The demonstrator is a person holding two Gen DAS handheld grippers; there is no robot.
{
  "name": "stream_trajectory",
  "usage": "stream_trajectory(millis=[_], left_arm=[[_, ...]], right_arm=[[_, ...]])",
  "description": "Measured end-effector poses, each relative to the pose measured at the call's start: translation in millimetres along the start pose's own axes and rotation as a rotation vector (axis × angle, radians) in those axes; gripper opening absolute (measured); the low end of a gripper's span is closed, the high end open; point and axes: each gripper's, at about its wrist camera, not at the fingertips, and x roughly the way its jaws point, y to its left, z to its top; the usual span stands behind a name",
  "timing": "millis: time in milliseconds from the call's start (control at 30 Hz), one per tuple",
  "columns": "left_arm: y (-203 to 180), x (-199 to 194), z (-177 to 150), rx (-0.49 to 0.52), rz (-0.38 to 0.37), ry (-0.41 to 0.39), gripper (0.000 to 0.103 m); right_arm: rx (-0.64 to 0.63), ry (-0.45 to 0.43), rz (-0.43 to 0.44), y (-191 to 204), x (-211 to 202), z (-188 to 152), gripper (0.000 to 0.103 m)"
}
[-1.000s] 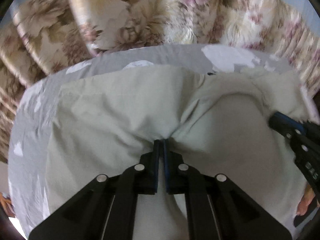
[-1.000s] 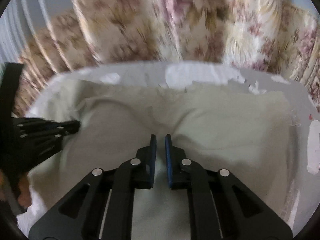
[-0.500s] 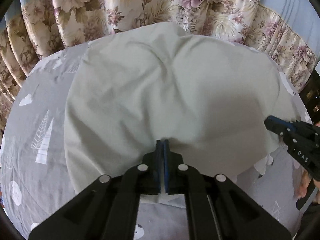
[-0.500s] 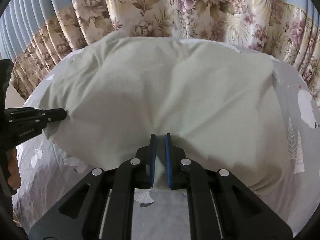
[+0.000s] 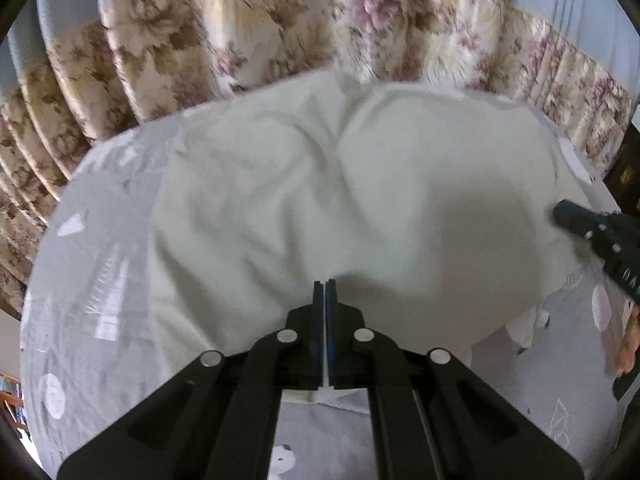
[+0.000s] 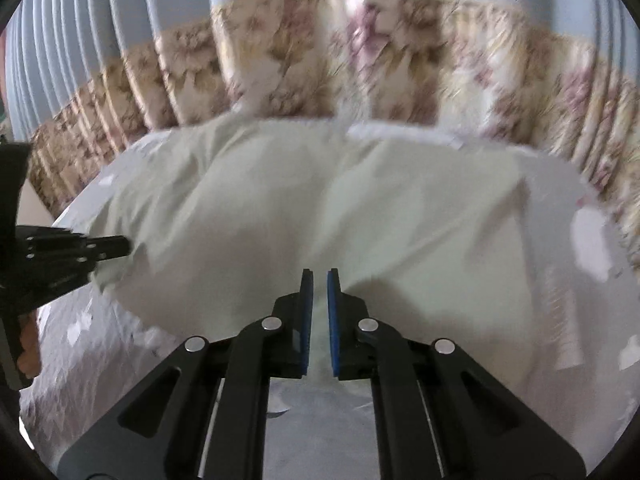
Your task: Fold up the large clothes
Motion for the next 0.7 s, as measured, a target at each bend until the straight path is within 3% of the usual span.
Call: stream_trajectory(millis=[100,167,333,500,700], left_arm=[[12.7,-1.8,4.7,-0.015,0.037,-0.015,0.002],[26.1,10.7,4.7,-0.027,0.084,0.008,0.002],[44.8,31.2,-0.9,-0.055,0.044,0.025,0.003],[43.3,38.8,-3.0,-0.039,0.058,0.012,0.003],[51.1,26.4,14.6,-0.083,-0.007,0.031,0.002]], right_arm=[[-0.015,0.025,-0.089,-15.4,9.1,2.3,0.005],[-0.001,0.058,-0.099,-30.1,21.5,-0.6,0.003],[-0.007,0.083,-0.087,-37.0,35.0,-3.7,0.002],[0.076,0.082,0.003,-56.2,38.3,-9.4,0.002],[0.041,0.071,-0.006,-45.1,29.0,8.7,0.006]])
